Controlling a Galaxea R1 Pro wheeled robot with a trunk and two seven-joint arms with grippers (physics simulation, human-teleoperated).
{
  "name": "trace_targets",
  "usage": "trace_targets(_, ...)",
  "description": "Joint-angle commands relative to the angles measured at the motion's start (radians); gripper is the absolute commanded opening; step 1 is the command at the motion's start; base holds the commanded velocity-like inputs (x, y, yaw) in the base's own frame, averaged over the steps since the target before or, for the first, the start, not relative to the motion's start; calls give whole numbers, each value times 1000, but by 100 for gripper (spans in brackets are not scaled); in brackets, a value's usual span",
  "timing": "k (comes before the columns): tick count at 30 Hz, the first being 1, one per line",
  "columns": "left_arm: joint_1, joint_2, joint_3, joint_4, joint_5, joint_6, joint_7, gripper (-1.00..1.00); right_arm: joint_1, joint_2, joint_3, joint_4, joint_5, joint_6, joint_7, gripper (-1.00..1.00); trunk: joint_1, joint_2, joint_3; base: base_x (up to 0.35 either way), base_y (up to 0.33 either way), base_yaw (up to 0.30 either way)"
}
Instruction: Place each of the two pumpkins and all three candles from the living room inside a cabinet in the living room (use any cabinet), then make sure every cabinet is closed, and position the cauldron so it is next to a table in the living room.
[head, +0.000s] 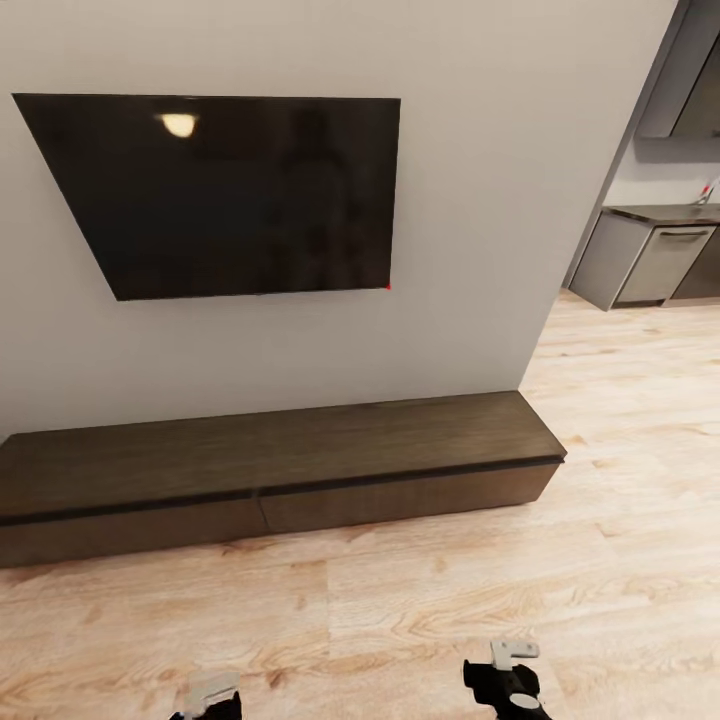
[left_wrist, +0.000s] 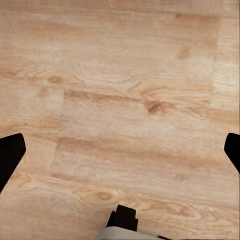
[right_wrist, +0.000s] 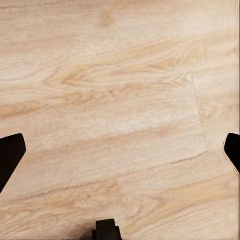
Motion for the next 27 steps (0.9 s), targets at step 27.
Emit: trace_targets(27, -110, 1, -6, -40, 8, 51, 46, 100, -19, -7, 12, -72, -2, -9, 3, 100, 0, -1, 5, 0, -95, 64)
